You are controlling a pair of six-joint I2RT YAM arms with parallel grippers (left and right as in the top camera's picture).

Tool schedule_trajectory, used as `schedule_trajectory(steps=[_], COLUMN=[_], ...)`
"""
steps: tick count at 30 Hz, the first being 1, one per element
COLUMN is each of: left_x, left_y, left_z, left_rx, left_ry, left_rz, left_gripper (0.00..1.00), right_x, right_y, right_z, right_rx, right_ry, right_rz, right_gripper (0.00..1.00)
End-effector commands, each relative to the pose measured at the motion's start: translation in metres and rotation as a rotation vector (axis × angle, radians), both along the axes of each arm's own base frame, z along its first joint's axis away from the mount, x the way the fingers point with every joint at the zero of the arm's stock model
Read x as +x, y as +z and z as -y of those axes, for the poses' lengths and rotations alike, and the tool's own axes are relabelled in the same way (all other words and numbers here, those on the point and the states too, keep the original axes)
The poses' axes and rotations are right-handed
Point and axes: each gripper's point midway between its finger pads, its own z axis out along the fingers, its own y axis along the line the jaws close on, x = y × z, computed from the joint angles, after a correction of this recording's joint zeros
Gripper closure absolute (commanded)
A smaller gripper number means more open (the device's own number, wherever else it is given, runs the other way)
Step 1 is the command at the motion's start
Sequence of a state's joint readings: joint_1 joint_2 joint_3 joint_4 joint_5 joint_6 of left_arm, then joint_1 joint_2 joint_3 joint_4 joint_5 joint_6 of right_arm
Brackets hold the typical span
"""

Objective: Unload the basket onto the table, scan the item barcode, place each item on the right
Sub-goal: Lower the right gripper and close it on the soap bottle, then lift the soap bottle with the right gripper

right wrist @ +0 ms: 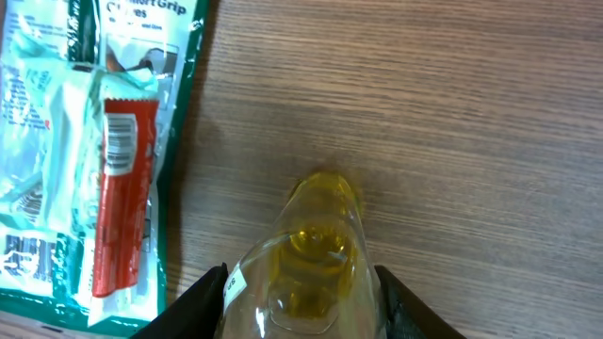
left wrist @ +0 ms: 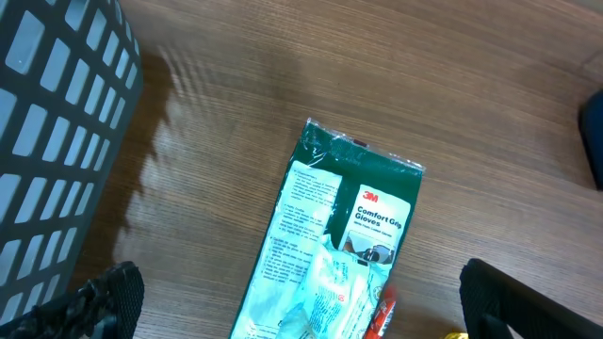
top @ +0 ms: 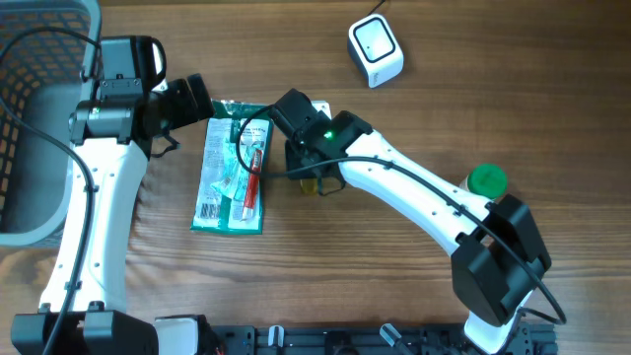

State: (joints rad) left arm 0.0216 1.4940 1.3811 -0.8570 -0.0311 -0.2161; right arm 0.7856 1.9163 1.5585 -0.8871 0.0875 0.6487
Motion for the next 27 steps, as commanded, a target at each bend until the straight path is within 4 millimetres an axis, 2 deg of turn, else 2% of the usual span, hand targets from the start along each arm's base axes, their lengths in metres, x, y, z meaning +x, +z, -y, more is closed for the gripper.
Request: schedule_trajectory(steps=[1,7,13,27], left_x=[0.002,0.002,0.002,0.002], left_y=[0.009,0.009,0.009,0.009], left_z=[-0.001,-0.001,-0.001,-0.001], left_rx=[-0.008,-0.008,-0.008,-0.008], left_ry=[0.009,0.009,0.009,0.009], left_rz=[0.025,0.025,0.024,0.024], left_gripper=[0.00,0.00,0.00,0.00], right_x=[-0.005,-0.009,-0.012,-0.026], right_y=[0.013,0.021,0.020,0.016], right_z=[0.009,0.019,0.042,0.055], right_rx=[-0.018,-0.057,-0.160,-0.246], right_ry=[0.014,0.039,0.024,0.138], right_rz=[0.017,0.026,0.026,-0.024], right_gripper=[0.68,0.68,0.68,0.68])
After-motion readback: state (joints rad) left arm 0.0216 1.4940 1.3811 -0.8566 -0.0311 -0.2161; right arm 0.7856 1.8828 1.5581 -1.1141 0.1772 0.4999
